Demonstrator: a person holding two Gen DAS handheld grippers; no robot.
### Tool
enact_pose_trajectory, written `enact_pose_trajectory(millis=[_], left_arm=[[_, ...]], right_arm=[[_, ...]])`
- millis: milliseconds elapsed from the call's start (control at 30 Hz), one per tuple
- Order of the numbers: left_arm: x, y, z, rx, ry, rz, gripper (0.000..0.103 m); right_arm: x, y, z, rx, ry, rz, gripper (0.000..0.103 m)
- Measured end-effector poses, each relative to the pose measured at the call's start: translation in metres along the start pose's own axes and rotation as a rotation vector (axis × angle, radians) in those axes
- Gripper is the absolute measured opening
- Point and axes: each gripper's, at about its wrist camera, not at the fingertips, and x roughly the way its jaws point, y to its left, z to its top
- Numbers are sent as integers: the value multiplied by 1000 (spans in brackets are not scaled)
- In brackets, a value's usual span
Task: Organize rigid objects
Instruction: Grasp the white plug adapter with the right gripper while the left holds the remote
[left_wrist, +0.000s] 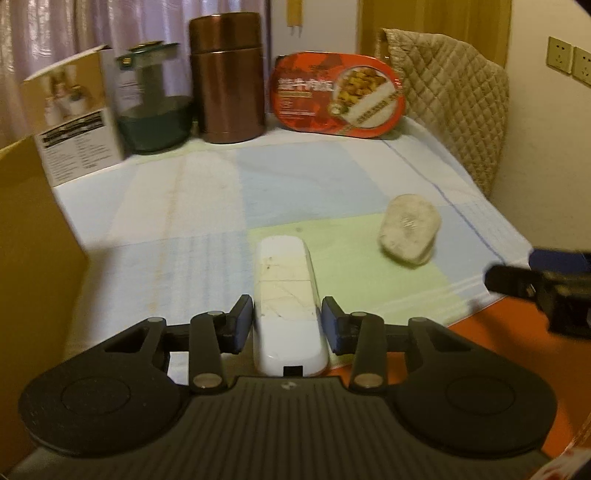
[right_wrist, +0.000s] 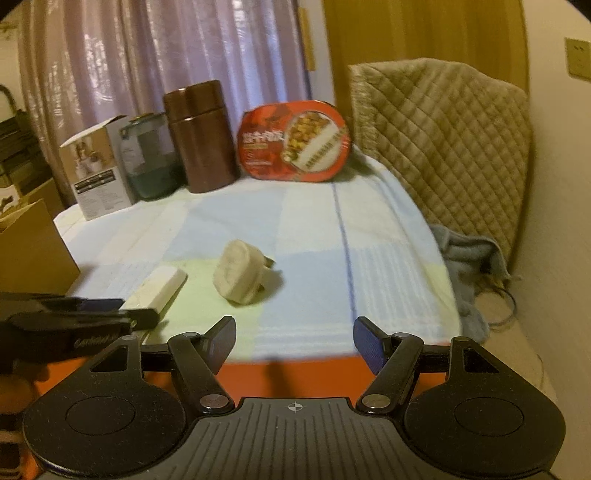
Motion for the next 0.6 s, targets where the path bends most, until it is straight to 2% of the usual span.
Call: enact_pose_trajectory(millis=[233,467,533,567,600], left_arm=[[-10,11,-17,-17,-4,10,35],[-8,12,-16,-5,-5,-1,36],[-6,12,-16,3,-12,1,36],[-5,11,-17,5,-12,3,37],[-5,11,-17,5,-14,4,37]], right_arm=[[35,26,15,-51,-25,47,68],[75,37,25,-67,16,35,67],[80,38,24,-72,27,28,61],[82,38,24,-67,30,29,50],[82,37,24,-65,32,29,43]])
